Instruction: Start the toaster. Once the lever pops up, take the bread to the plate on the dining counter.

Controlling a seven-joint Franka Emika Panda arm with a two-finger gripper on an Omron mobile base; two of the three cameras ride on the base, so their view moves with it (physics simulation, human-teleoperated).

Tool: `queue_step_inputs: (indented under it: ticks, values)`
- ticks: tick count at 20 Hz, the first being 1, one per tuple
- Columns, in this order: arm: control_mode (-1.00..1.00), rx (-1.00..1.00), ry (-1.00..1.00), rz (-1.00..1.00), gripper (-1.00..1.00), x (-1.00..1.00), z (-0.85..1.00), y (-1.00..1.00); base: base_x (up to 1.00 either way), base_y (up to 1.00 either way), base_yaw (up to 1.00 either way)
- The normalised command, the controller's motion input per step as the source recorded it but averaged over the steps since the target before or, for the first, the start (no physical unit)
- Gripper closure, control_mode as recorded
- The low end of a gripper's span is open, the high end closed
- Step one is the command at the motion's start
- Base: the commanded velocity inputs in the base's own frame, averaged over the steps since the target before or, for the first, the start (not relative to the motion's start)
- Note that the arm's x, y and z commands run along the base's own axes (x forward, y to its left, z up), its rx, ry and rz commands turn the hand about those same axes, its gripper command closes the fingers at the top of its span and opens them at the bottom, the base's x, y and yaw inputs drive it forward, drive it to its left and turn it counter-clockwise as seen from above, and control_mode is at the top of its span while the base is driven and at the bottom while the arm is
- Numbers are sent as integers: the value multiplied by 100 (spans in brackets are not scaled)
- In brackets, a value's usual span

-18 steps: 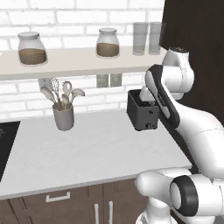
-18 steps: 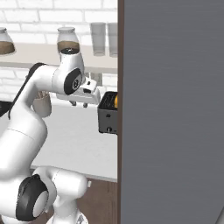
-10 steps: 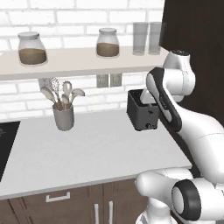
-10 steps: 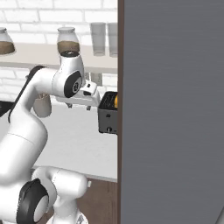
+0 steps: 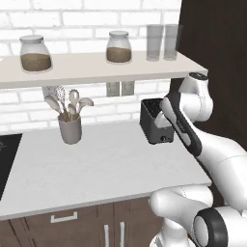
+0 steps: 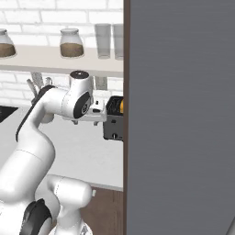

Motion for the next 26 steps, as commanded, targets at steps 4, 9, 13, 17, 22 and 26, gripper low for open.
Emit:
queue_step_inputs:
  ticks: [4,9,13,17,22,26]
  values:
    - [-100,0,0,0,-100,38,-24,-17,0,0,0]
    - [-100,0,0,0,-100,44,-16,-24,0,0,0]
    - [-100,0,0,0,-100,51,-20,-11,0,0,0]
    - [-100,0,0,0,-100,53,-31,0,0,0,0]
    - [-100,0,0,0,-100,59,-31,0,0,0,0]
    - [-100,0,-1,0,-100,47,-18,-2,0,0,0]
